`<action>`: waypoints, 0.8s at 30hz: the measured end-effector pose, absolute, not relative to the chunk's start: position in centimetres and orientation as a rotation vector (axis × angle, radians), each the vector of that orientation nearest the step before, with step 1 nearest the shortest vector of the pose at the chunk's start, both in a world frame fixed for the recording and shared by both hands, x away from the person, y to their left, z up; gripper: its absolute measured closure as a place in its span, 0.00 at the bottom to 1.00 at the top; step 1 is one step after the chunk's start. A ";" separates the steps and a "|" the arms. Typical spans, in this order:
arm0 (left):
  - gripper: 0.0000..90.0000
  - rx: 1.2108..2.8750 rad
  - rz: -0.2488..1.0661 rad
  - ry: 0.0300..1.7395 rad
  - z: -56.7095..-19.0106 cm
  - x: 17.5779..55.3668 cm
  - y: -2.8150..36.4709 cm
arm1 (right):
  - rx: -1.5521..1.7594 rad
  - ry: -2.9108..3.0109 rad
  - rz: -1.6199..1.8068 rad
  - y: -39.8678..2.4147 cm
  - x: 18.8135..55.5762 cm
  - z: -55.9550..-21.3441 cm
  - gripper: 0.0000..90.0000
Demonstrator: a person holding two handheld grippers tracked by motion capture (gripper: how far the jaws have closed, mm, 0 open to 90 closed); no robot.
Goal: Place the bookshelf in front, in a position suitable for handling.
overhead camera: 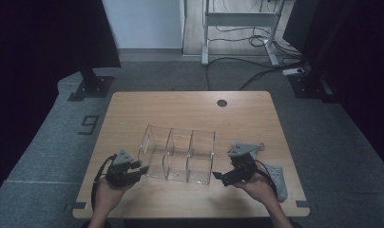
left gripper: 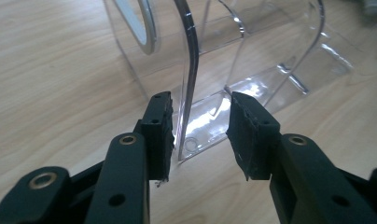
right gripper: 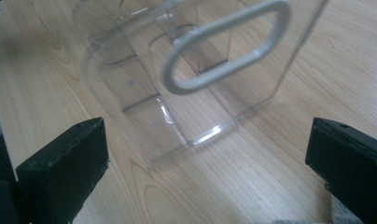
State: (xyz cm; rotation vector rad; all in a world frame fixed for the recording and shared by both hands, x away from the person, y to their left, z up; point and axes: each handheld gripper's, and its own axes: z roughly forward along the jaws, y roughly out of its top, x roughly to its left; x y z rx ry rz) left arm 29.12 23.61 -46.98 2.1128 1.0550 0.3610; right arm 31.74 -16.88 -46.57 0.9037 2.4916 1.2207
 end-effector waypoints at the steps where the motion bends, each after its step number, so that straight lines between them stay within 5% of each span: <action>1: 0.66 2.113 0.350 1.044 -47.0 29.0 23.5 | 0.904 2.492 1.221 -16.9 31.7 -46.6 0.00; 4: 0.60 2.118 0.355 0.999 -47.1 28.5 23.4 | 0.883 2.494 1.221 -16.2 31.6 -46.4 0.00; 11: 0.31 2.136 0.397 1.013 -48.2 28.5 25.7 | 0.907 2.456 1.209 -15.1 32.2 -46.2 0.07; 24: 0.16 2.079 0.365 1.084 -49.0 28.6 27.8 | 1.001 2.402 1.149 -16.1 32.9 -46.0 0.20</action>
